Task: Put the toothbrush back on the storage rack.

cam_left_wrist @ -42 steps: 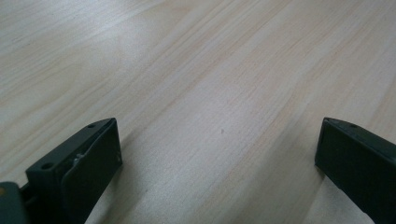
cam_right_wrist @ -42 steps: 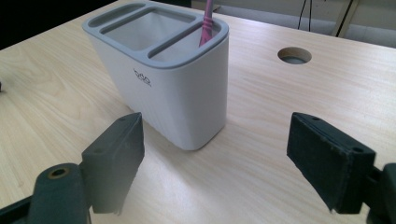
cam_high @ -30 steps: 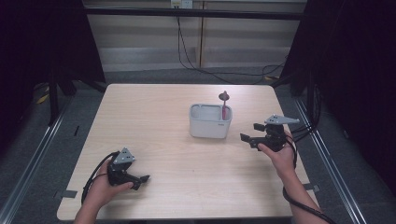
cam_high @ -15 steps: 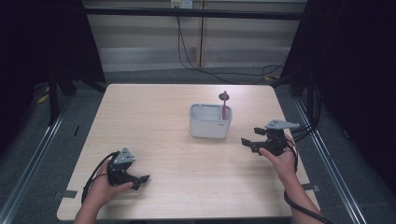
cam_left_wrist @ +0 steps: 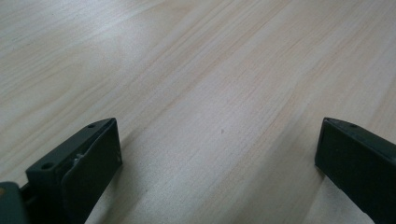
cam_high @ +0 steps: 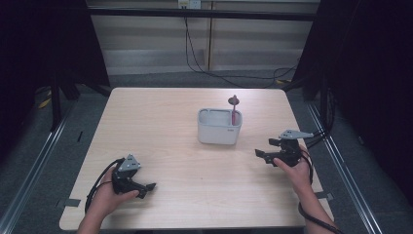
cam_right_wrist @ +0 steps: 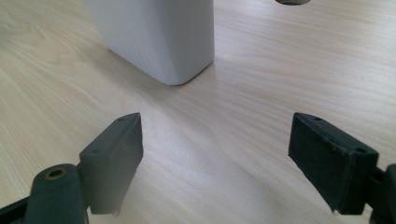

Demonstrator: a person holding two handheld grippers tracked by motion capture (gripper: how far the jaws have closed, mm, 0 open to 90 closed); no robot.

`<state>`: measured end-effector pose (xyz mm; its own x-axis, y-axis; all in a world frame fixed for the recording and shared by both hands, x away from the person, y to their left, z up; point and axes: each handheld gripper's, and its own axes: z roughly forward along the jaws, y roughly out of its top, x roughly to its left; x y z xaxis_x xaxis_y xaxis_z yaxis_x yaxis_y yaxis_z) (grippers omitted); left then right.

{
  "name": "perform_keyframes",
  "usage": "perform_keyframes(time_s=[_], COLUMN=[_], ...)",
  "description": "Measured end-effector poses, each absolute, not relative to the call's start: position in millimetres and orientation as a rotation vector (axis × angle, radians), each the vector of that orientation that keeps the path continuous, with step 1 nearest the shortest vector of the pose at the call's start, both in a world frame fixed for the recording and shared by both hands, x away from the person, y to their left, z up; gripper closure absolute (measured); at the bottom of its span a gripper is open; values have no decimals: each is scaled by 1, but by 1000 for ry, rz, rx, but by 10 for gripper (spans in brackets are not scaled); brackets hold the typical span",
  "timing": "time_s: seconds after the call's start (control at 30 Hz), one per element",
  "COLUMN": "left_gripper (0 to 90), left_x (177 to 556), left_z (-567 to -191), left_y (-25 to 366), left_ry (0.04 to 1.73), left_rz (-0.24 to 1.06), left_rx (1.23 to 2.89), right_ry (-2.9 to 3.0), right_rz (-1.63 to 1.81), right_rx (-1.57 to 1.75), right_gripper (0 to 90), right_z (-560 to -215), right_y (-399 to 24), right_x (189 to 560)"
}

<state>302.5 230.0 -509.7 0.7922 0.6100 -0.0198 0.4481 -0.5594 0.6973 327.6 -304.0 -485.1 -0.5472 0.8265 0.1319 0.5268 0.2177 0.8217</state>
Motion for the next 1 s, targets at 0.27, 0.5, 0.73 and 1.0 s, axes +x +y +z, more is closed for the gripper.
perform_keyframes(time_s=[0.27, 0.5, 0.73, 1.0], left_gripper=[0, 0, 0, 0], left_x=[303, 302, 303, 302], left_z=[-510, -510, -510, -510], left_y=[230, 230, 230, 230], left_ry=[777, 782, 778, 779], left_rz=[289, 289, 289, 289], left_rx=[2256, 2261, 2257, 2257], right_ry=[2194, 2241, 2273, 2327], right_rz=[1205, 1152, 1112, 1057], right_rx=[1268, 1253, 1243, 1229], right_gripper=[177, 177, 177, 178], right_z=[-491, -498, -503, -511], right_y=[-307, -305, -306, -304], right_x=[327, 326, 325, 323])
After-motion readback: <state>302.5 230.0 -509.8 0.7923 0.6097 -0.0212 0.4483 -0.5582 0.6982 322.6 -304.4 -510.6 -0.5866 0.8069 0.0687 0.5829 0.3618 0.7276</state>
